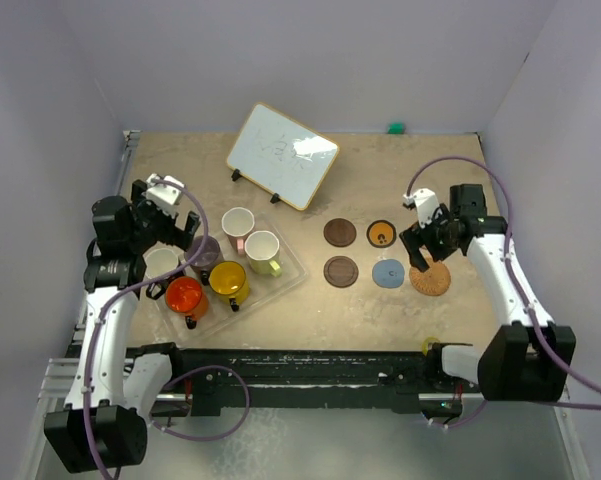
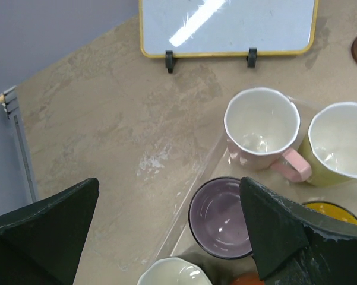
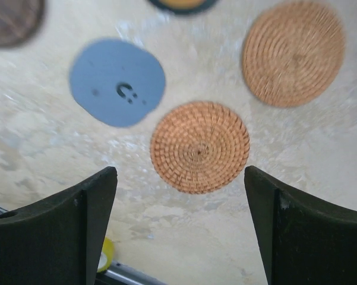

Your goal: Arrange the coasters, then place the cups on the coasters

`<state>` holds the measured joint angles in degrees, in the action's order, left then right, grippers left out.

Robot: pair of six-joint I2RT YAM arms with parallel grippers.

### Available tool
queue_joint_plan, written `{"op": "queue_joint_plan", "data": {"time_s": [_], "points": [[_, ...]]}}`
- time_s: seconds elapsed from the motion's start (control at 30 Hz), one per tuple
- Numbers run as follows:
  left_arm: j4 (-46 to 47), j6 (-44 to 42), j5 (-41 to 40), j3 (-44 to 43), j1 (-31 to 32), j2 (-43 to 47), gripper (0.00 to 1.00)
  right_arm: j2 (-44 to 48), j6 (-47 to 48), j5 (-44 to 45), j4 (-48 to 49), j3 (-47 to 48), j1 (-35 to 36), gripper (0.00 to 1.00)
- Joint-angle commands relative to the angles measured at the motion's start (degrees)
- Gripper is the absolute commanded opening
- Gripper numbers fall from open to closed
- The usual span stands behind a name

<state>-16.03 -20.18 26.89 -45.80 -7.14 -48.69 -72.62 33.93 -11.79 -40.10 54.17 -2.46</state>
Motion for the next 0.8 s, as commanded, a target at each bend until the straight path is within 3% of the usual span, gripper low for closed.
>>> {"op": "queue_joint_plan", "data": {"time_s": [0.0, 0.4, 0.6, 0.77], "points": [[-4.85, -6.27, 3.48, -2.87, -0.52, -2.63, 0.99, 5.97, -7.86, -10.16, -1.4, 7.41, 2.18, 0.9], [-3.68, -4.86, 2.05, -5.69, 3.48, -9.11, 0.96, 9.32, -18.73, -18.07, 9.5, 12.72, 12.09, 0.89], [-3.7, -3.79, -4.48, -8.24, 11.03, -15.37, 0.89, 9.85, -21.44, -17.68, 12.77, 11.83, 14.99, 0.87], [-3.54, -0.22, -5.11, -11.15, 11.51, -21.93, 0.79, 12.68, -21.38, -16.23, 14.86, 8.78, 15.03, 0.87]]}}
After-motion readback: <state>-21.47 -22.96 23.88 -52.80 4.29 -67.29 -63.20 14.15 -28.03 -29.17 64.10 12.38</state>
